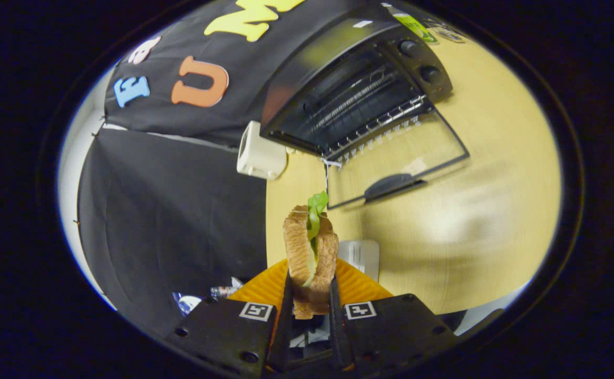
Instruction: Open the toaster oven, put the food inside, and close the toaster oven door.
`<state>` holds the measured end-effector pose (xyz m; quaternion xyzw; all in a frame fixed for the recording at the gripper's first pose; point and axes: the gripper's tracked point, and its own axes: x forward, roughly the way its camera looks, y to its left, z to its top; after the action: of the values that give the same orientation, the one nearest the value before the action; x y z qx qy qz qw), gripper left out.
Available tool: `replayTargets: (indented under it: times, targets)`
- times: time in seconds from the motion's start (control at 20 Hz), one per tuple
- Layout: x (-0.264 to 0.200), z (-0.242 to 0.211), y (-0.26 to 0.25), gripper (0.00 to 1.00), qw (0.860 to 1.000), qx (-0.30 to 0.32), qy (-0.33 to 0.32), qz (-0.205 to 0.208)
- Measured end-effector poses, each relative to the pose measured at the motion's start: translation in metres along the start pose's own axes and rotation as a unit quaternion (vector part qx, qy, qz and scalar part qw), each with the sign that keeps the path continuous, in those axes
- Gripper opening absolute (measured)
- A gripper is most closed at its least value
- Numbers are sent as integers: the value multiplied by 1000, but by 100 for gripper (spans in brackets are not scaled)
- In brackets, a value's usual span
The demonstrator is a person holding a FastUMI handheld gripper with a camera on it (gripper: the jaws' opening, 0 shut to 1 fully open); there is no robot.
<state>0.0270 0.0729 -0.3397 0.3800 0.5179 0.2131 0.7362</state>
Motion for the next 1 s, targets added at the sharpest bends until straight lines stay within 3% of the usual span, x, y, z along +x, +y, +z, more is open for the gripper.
replayTargets:
  times: [0.25,0.55,0.85,1.0]
  targets:
    - [18,78,-8,36,990,67,-120,25]
    - [67,146,-36,36,962,137,-227,60]
    - [106,203,-48,36,929,202,-293,104]
    - [122,217,-45,37,922,211,-304,113]
